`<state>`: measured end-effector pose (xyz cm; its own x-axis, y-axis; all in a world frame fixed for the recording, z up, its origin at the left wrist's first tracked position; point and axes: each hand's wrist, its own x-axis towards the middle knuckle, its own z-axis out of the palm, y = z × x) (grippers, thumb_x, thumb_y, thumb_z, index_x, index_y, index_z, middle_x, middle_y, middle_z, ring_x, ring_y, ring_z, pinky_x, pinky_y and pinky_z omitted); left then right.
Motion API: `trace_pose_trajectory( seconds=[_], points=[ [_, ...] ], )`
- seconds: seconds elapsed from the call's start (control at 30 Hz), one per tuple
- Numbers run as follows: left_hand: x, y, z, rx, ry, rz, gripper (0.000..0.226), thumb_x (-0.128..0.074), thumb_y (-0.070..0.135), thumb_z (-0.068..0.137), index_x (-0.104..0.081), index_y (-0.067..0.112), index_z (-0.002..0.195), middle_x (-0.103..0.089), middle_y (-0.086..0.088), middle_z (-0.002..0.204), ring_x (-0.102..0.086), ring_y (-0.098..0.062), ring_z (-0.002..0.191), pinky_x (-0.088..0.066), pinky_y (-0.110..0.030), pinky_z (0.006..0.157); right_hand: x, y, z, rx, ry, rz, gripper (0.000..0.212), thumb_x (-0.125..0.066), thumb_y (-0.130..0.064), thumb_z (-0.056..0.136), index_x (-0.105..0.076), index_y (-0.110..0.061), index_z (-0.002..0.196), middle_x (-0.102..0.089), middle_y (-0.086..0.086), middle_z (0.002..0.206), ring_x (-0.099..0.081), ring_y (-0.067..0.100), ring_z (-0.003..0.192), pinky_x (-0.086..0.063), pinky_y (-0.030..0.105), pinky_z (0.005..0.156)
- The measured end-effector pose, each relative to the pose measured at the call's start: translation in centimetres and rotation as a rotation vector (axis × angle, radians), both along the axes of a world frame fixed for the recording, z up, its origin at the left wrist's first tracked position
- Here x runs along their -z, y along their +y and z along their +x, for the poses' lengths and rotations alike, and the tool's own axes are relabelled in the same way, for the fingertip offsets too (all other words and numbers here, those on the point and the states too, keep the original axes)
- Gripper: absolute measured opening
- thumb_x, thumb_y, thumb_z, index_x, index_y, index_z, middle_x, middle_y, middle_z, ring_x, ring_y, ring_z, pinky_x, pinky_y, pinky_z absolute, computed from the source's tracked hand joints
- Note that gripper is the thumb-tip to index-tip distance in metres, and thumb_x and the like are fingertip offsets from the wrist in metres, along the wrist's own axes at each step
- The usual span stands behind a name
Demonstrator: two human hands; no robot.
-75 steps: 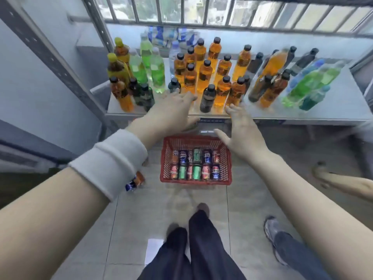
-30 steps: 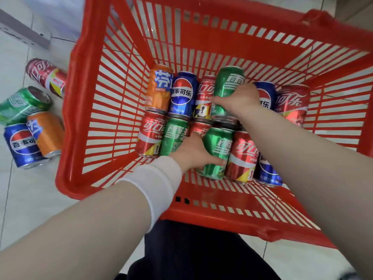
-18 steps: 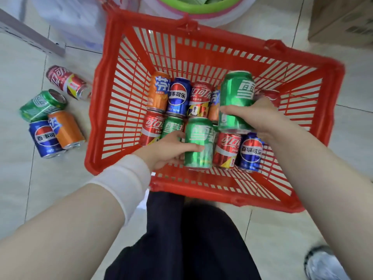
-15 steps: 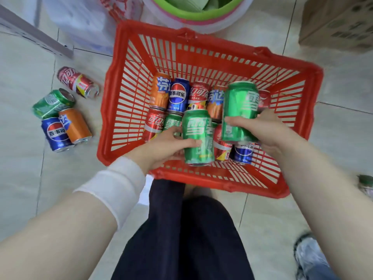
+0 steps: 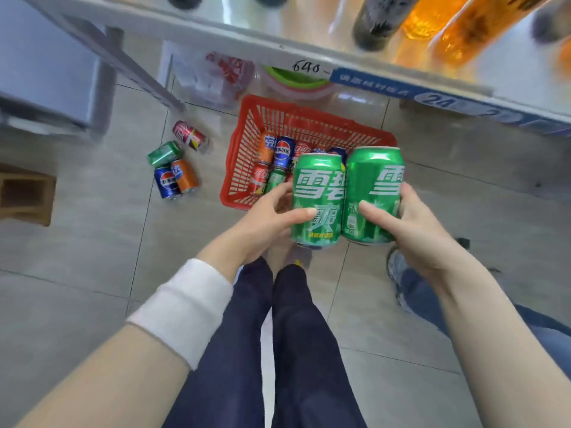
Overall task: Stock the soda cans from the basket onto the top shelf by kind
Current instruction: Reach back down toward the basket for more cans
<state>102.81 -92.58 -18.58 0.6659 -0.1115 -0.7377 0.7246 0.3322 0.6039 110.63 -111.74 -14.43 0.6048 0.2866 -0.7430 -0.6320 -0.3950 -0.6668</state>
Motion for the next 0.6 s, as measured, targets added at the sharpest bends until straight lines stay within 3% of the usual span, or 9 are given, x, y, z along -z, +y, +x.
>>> trace_pose_trajectory(
  seconds=[0.17, 0.3, 0.4, 0.47, 0.6],
  points=[
    [-8.8, 0.7, -0.9, -0.013, -0.12, 0.025, 0.074, -0.07, 0.034, 0.062, -0.046, 0.018, 0.131, -0.058, -0.007, 0.128, -0.057, -0.023, 0.117, -0.042, -0.048, 0.103, -9.7, 1.1, -1.1, -0.008, -0.086, 0.055, 0.08, -0.067, -0.026, 0.068, -0.031, -0.015, 0.138, -0.06, -0.003, 0.12, -0.065, 0.0, 0.097, -0.052, 0.013, 0.072],
    [-15.7, 2.3, -1.4, -0.05, -0.22, 0.051, 0.06, -0.064, 0.036, 0.064, -0.05, 0.031, 0.122, -0.06, -0.002, 0.126, -0.058, -0.02, 0.116, -0.043, -0.048, 0.102, -16.6, 3.8, -2.5, 0.04, -0.25, 0.048, 0.085, -0.072, -0.025, 0.06, -0.027, -0.021, 0.131, -0.059, -0.001, 0.116, -0.065, -0.001, 0.092, -0.052, 0.013, 0.068],
    [-20.7, 4.2, -1.7, -0.086, -0.297, 0.1, 0.069, -0.064, 0.041, 0.064, -0.046, 0.026, 0.129, -0.058, -0.003, 0.128, -0.056, -0.023, 0.118, -0.041, -0.052, 0.102, -21.2, 6.0, -3.3, 0.055, -0.35, 0.075, 0.08, -0.073, -0.024, 0.064, -0.027, -0.024, 0.13, -0.057, 0.003, 0.121, -0.062, 0.005, 0.101, -0.053, 0.018, 0.078],
    [-23.5, 5.6, -1.7, -0.09, -0.36, 0.146, 0.076, -0.065, 0.043, 0.067, -0.04, 0.023, 0.135, -0.057, -0.002, 0.13, -0.055, -0.022, 0.119, -0.04, -0.052, 0.103, -23.9, 7.4, -3.4, 0.044, -0.401, 0.096, 0.088, -0.072, -0.031, 0.061, -0.024, -0.021, 0.135, -0.058, 0.001, 0.121, -0.062, 0.005, 0.103, -0.052, 0.023, 0.088],
    [-28.2, 7.8, -0.8, -0.095, -0.466, 0.23, 0.069, -0.066, 0.046, 0.07, -0.042, 0.027, 0.132, -0.059, 0.002, 0.128, -0.057, -0.018, 0.118, -0.041, -0.05, 0.103, -28.6, 9.8, -2.8, 0.005, -0.53, 0.134, 0.091, -0.071, -0.034, 0.061, -0.022, -0.019, 0.137, -0.06, -0.005, 0.119, -0.061, 0.003, 0.107, -0.049, 0.023, 0.093]
  ],
)
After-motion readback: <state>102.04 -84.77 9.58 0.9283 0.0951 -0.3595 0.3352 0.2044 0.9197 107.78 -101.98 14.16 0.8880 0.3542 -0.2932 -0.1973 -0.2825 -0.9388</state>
